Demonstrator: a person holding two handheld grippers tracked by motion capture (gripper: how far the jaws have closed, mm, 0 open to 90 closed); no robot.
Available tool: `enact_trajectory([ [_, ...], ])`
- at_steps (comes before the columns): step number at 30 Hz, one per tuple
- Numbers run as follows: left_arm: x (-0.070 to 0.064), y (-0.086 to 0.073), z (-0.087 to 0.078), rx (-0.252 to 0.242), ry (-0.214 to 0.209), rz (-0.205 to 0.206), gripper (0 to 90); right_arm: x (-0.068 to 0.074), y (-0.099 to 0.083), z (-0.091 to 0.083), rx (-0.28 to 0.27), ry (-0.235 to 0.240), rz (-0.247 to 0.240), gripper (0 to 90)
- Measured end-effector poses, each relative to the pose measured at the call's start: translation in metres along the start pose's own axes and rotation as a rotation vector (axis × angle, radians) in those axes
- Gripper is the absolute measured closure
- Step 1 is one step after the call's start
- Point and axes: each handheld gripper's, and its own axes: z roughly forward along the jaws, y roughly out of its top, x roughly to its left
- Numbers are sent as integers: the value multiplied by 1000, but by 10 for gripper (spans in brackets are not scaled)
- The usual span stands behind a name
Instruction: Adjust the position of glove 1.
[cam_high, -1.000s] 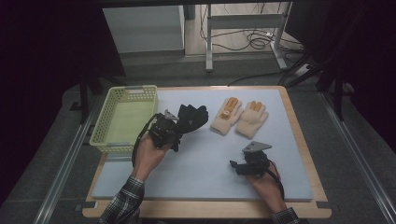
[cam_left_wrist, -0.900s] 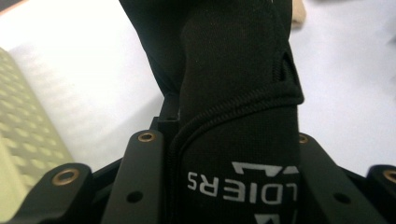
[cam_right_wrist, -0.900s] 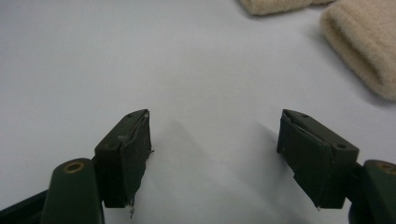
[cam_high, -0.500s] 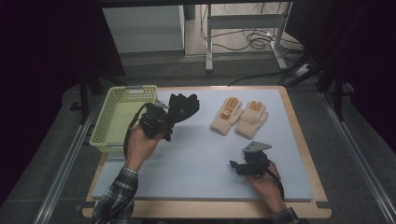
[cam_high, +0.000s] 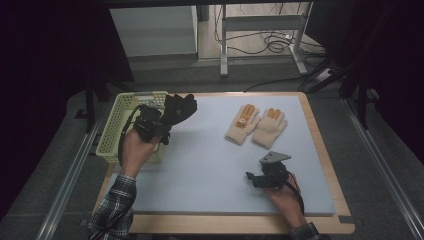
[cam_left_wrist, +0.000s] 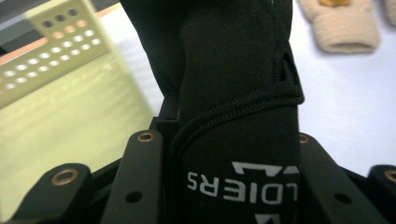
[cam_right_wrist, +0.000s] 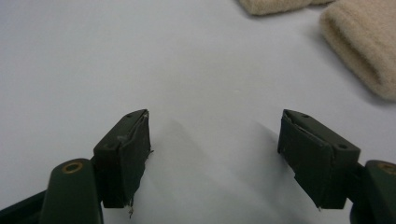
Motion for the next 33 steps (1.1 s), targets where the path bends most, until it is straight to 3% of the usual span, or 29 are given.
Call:
enact_trajectory([
  [14,55,-24,0,8,80,-90,641,0,0,0,0,-1,0,247],
  [20,87,-38,2,22,131,-147,637,0,0,0,-2,-1,2,247],
  [33,122,-56,23,72,185,-238,632,0,0,0,-3,-1,1,246],
])
